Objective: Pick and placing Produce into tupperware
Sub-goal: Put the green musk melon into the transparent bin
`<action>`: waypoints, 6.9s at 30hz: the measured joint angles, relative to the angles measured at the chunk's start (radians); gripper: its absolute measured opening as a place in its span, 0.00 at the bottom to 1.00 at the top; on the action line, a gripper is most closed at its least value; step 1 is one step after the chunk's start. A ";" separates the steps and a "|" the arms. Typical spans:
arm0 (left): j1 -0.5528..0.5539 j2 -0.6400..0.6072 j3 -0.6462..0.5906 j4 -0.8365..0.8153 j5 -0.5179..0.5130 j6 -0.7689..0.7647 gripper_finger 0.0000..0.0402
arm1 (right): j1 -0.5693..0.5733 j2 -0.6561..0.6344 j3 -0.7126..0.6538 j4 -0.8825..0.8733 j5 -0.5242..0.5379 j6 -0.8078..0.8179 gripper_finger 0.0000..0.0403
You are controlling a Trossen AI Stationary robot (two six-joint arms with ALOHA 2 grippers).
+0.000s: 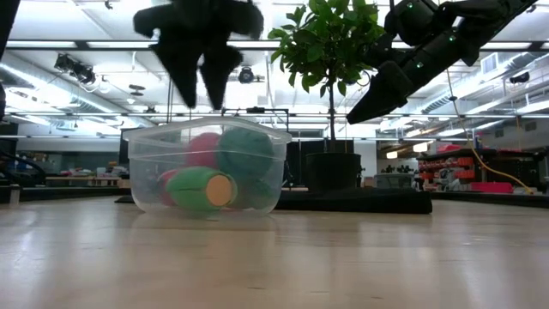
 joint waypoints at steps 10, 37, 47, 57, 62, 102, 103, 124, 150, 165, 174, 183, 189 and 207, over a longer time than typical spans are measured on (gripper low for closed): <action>0.079 -0.001 0.020 0.028 -0.139 0.499 0.79 | 0.000 0.000 0.000 0.000 0.000 0.000 0.72; 0.351 0.113 -0.048 0.267 0.083 1.041 0.73 | 0.000 0.000 0.000 -0.033 0.000 0.025 0.72; 0.349 0.156 -0.083 0.296 0.065 1.209 0.73 | 0.000 0.000 0.000 -0.048 0.000 0.029 0.72; 0.352 0.190 -0.083 0.320 0.053 1.257 0.73 | 0.000 0.000 0.000 -0.055 0.000 0.029 0.72; 0.338 0.229 -0.083 0.348 0.013 1.274 0.73 | 0.000 0.000 0.000 -0.057 0.000 0.029 0.72; 0.338 0.276 -0.083 0.429 0.072 1.130 0.52 | 0.000 0.000 0.000 -0.061 -0.001 0.029 0.72; 0.338 0.276 -0.083 0.428 0.072 1.115 0.52 | 0.000 0.000 0.000 -0.062 -0.001 0.029 0.72; 0.309 0.276 -0.083 0.425 -0.084 1.030 0.52 | 0.000 0.000 0.000 -0.061 -0.001 0.029 0.72; 0.158 0.012 -0.073 0.337 -0.156 0.669 0.52 | 0.000 0.000 0.000 -0.061 -0.001 0.037 0.72; -0.068 -0.069 -0.073 0.189 -0.174 0.275 0.52 | 0.000 0.000 0.000 -0.052 0.000 0.037 0.72; -0.151 -0.068 -0.073 0.174 -0.161 0.088 0.52 | 0.000 0.000 0.000 -0.022 0.000 0.028 0.72; -0.179 -0.068 -0.093 0.168 -0.101 -0.035 0.52 | 0.000 0.000 0.000 -0.001 0.000 0.026 0.72; -0.179 -0.068 -0.137 0.187 -0.078 -0.063 0.52 | 0.000 0.000 0.000 -0.001 0.000 0.026 0.72; -0.175 -0.067 -0.270 0.301 0.002 -0.054 0.52 | 0.000 0.000 0.000 -0.001 0.000 0.026 0.72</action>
